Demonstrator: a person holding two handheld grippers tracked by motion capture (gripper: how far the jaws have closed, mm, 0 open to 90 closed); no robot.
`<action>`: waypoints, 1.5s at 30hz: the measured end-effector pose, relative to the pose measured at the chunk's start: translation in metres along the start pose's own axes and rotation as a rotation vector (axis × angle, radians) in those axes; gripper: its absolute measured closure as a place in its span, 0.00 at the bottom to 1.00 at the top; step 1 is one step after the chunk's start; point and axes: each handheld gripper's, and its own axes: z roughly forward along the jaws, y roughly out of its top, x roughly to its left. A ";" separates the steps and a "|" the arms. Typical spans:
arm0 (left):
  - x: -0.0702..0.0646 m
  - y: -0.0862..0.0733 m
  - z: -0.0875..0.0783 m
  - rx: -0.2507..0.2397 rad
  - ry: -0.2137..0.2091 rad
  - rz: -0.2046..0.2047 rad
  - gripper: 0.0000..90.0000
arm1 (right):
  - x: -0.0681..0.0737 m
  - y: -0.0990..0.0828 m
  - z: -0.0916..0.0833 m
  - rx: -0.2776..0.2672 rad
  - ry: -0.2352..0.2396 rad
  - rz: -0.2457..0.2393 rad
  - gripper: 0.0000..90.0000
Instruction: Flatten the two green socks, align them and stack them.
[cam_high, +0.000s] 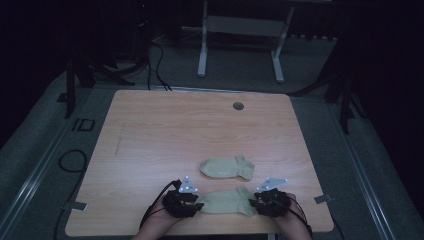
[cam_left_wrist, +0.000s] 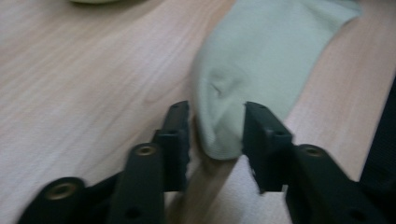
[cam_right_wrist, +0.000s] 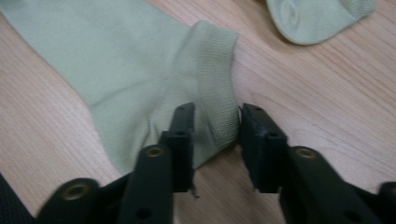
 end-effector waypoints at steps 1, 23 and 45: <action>-0.001 0.000 0.000 0.002 0.008 0.008 0.75 | 0.001 0.000 0.000 -0.001 0.002 -0.007 0.81; 0.004 0.011 -0.016 -0.065 -0.007 -0.027 0.97 | 0.001 0.011 -0.022 -0.077 0.016 0.029 0.94; 0.046 0.078 -0.037 -0.093 0.077 -0.026 0.97 | -0.046 0.076 -0.035 -0.143 -0.027 0.050 0.93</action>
